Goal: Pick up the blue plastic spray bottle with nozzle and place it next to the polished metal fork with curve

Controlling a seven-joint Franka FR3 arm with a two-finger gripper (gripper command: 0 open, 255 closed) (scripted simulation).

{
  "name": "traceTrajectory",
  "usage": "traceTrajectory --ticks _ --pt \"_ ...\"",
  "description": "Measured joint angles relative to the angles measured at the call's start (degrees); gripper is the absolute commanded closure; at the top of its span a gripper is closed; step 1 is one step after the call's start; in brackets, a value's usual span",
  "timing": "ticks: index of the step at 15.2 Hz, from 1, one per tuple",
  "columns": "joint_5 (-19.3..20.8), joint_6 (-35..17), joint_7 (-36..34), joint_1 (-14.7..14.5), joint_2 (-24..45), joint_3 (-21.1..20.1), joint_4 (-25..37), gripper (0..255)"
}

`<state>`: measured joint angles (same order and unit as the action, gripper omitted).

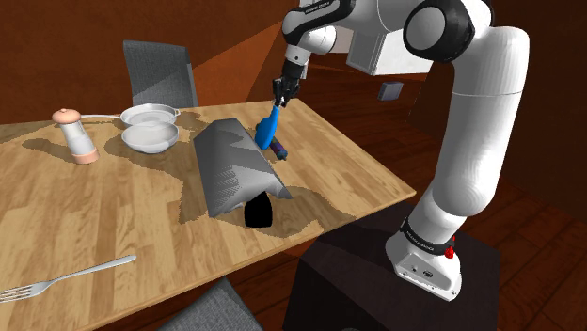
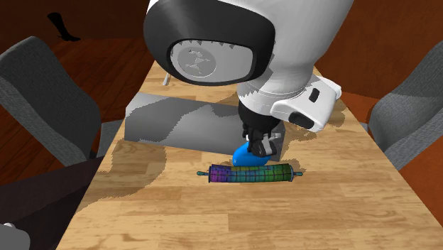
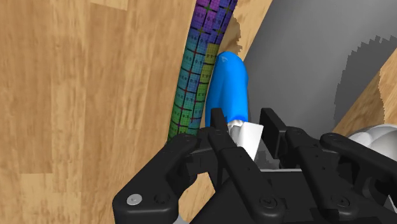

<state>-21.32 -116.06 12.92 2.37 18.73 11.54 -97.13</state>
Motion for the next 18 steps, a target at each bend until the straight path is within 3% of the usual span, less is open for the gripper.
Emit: traceTrajectory --ticks 8,18 --pt "0.0 0.0 0.0 0.0 -0.02 0.0 0.01 255" --pt "1.15 5.83 -1.99 0.06 -1.55 0.33 4.59 255"
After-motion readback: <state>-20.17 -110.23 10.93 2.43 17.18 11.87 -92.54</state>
